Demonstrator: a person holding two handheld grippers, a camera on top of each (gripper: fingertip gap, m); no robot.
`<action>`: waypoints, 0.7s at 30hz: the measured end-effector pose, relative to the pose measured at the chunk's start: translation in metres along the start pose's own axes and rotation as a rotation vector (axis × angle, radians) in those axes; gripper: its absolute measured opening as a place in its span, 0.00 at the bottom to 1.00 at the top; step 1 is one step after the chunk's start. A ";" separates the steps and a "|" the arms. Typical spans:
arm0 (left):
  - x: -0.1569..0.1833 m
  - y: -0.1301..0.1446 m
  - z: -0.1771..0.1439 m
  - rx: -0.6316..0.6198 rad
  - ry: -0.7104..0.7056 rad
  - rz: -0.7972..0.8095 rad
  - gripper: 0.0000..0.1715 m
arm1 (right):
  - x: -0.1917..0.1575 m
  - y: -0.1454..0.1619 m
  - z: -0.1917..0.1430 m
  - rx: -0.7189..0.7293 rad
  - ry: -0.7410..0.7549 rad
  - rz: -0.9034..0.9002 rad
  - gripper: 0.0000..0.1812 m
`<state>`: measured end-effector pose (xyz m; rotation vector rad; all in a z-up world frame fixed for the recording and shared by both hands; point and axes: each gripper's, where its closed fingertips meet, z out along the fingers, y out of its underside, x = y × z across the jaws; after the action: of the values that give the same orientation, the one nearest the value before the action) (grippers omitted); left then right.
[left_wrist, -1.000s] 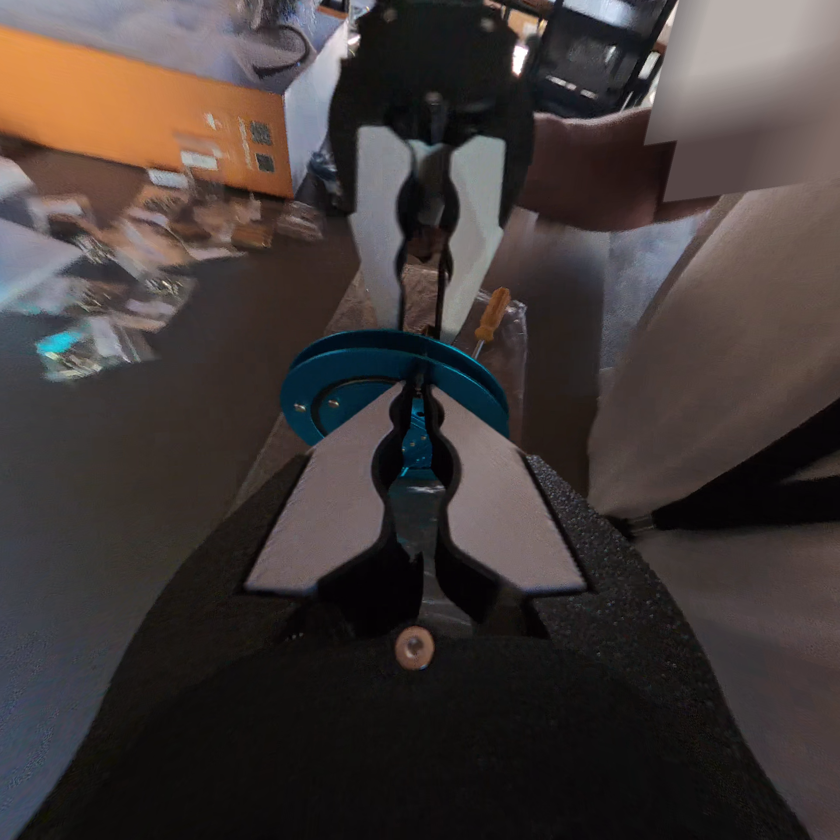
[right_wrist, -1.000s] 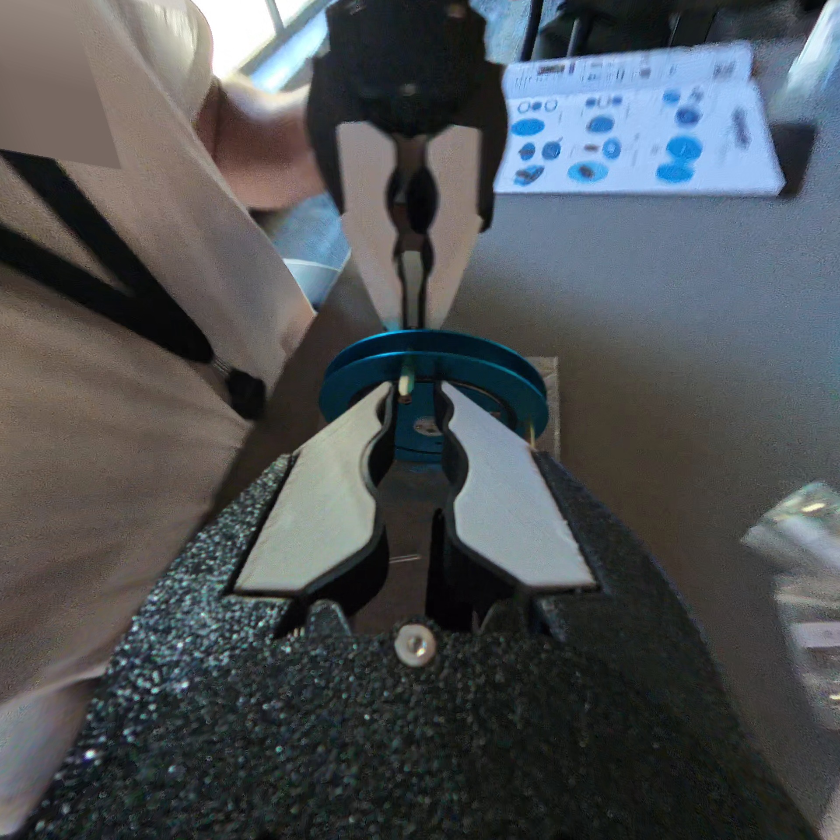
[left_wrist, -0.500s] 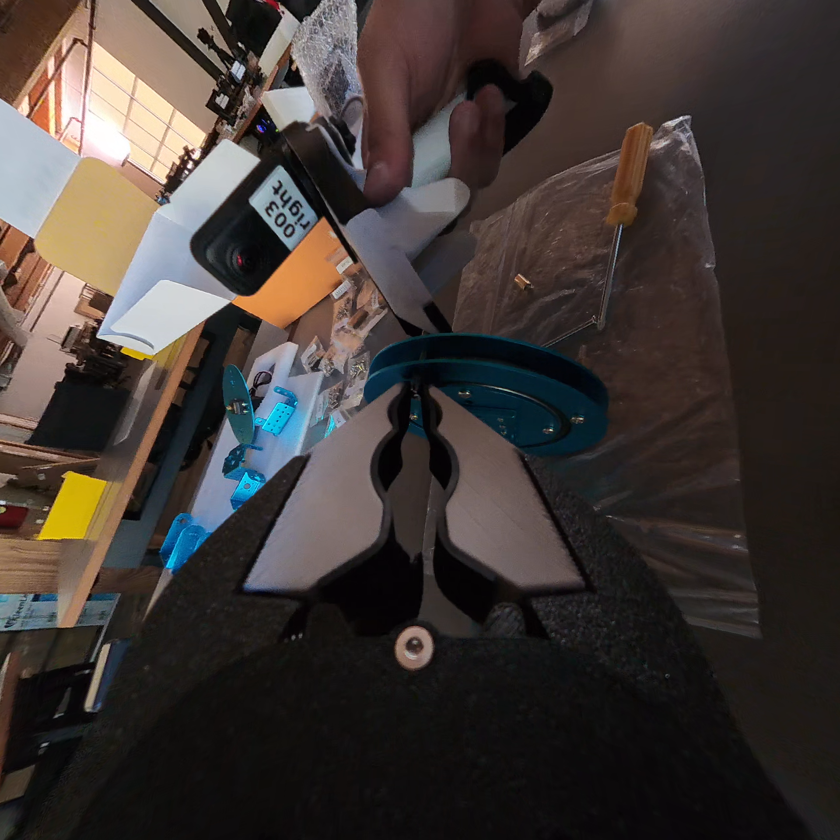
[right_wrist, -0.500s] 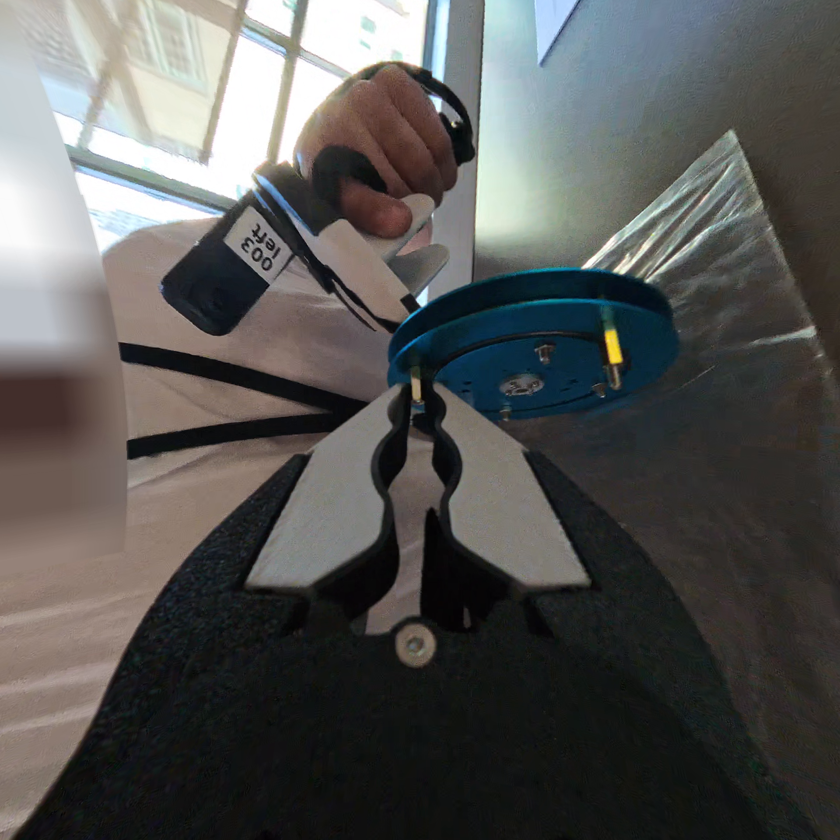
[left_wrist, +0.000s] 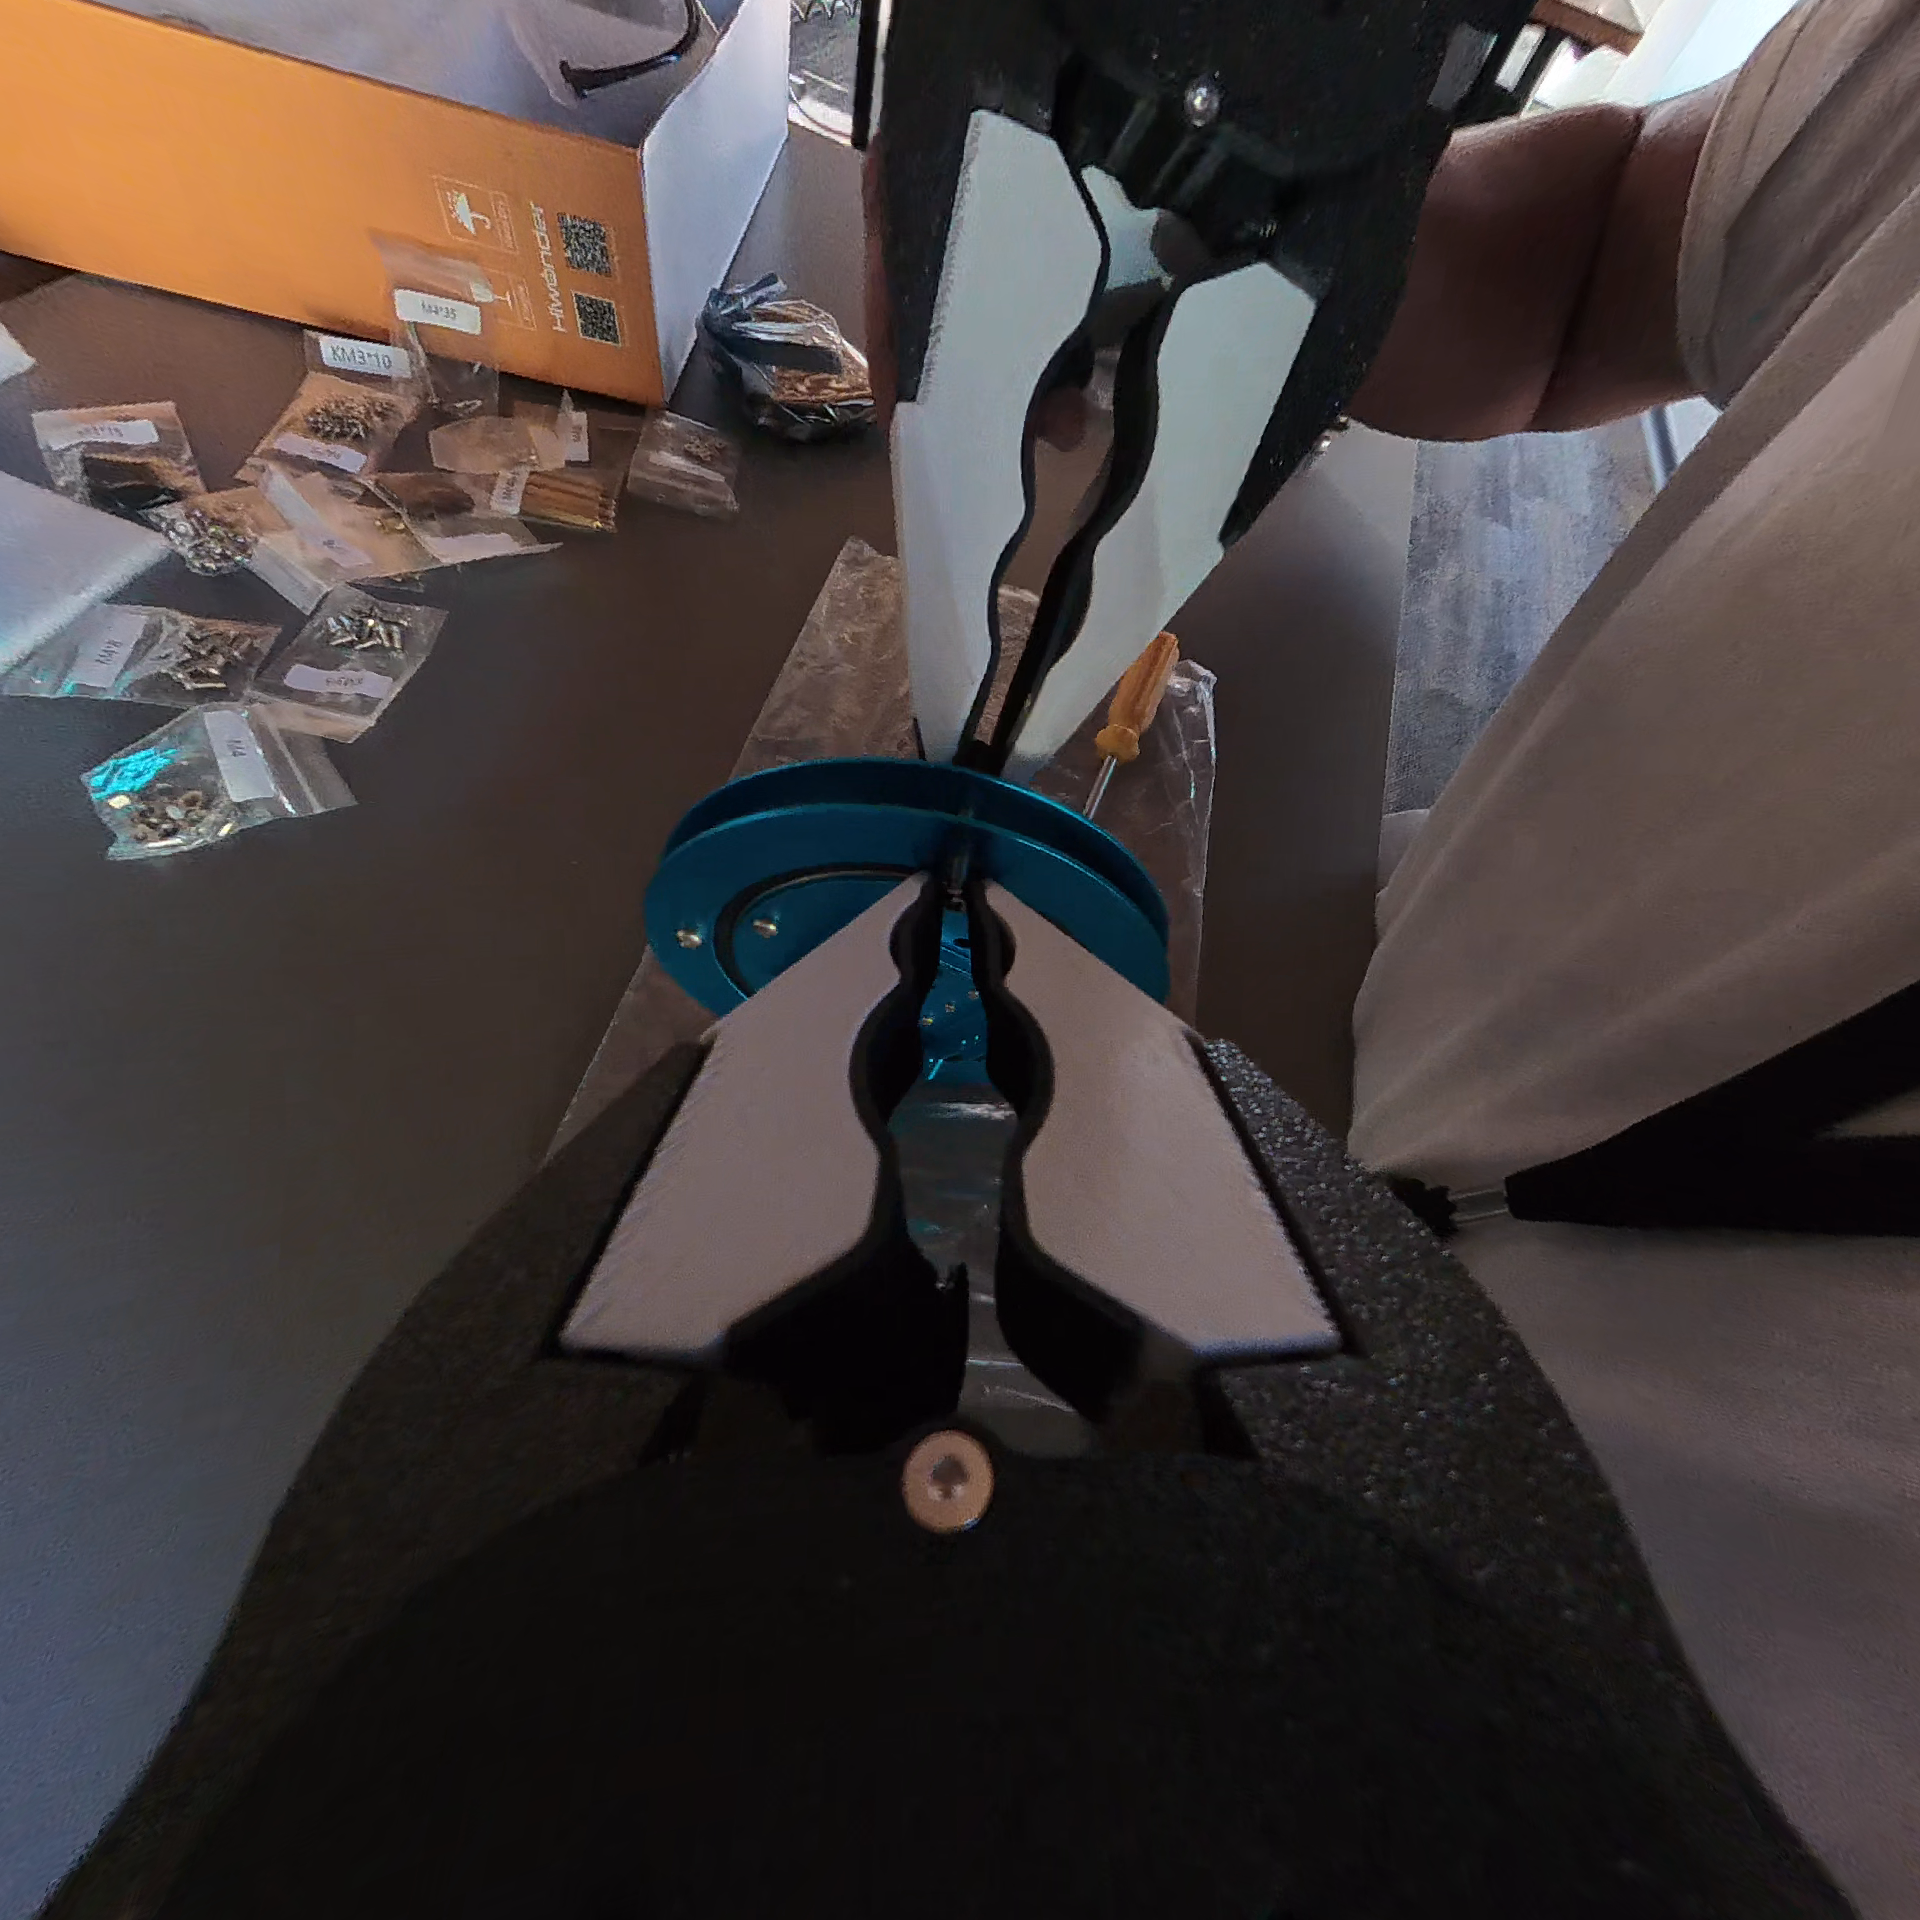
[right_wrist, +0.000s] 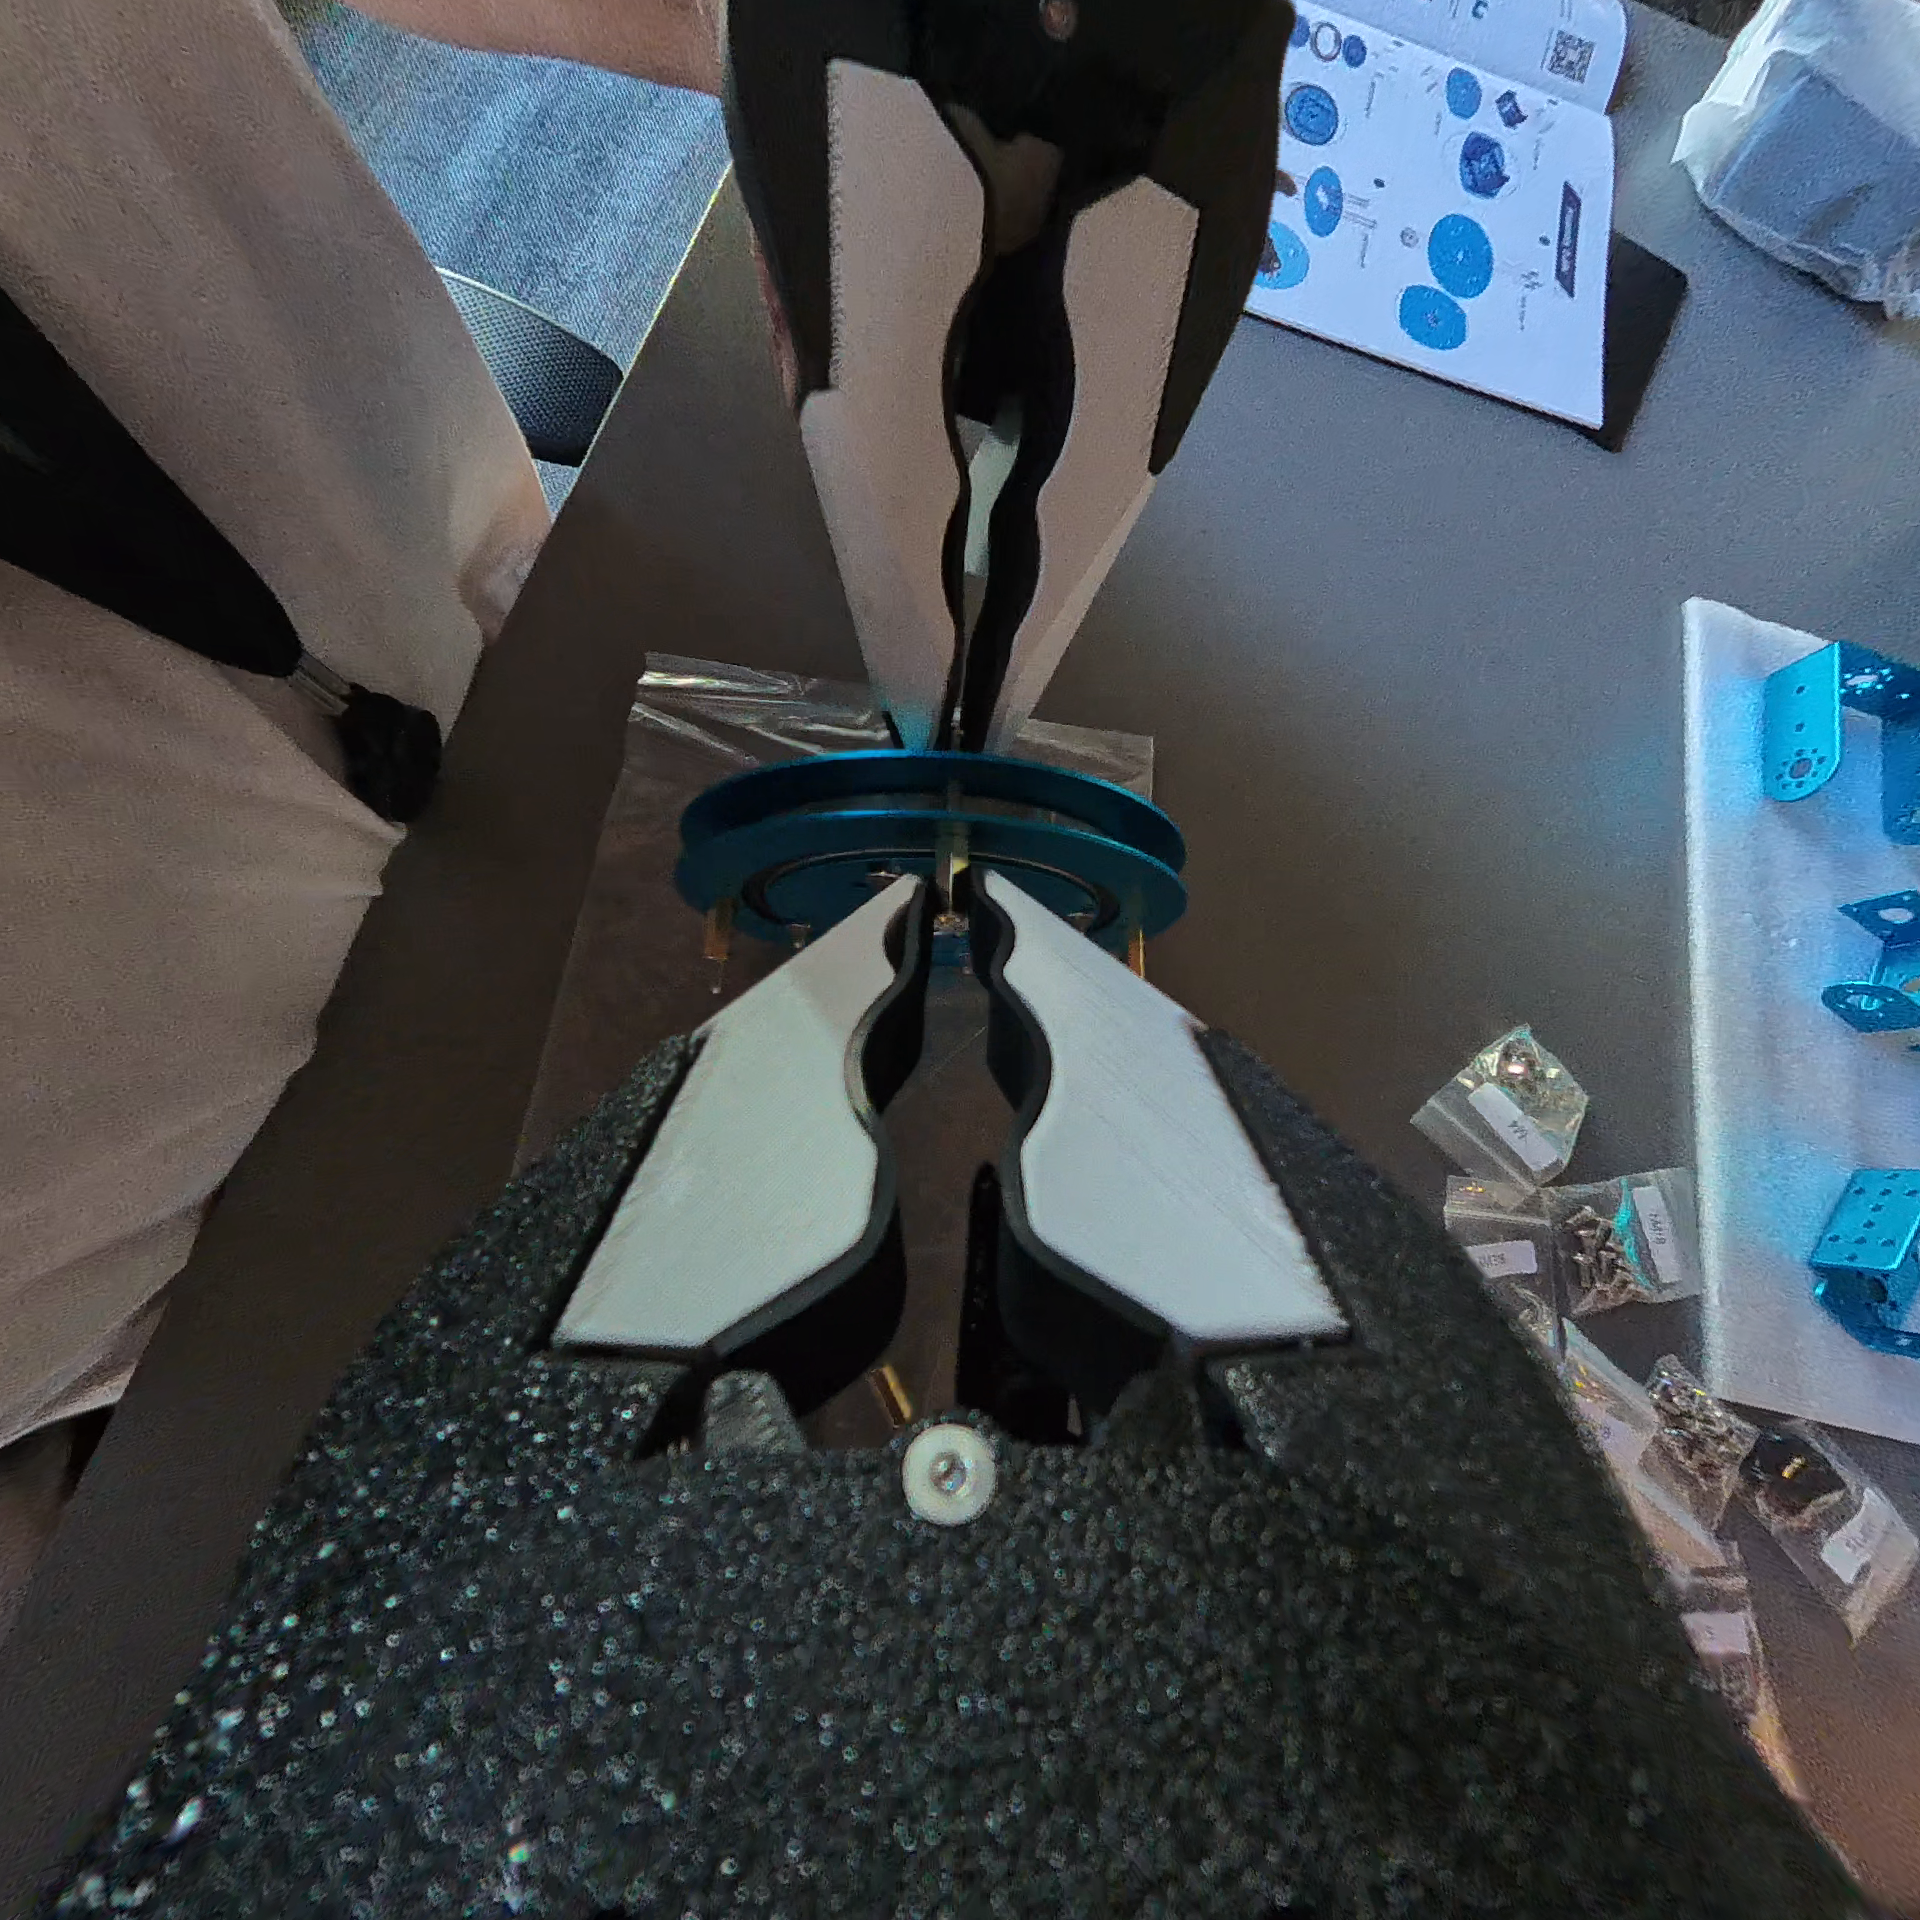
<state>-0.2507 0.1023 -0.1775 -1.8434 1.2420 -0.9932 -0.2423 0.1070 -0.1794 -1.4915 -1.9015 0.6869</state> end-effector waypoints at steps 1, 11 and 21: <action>0.001 0.000 0.000 -0.005 -0.006 0.015 0.02 | 0.000 0.000 0.001 0.002 -0.005 -0.002 0.04; -0.006 -0.005 0.004 -0.035 -0.478 0.871 0.02 | -0.012 -0.001 -0.005 0.134 -0.741 1.046 0.02; -0.008 -0.003 0.003 0.016 -0.130 0.211 0.02 | -0.002 0.006 0.001 0.019 -0.122 0.263 0.03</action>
<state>-0.2489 0.1111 -0.1780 -1.6948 1.3138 -0.7548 -0.2390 0.1060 -0.1849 -1.7416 -1.7972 0.9312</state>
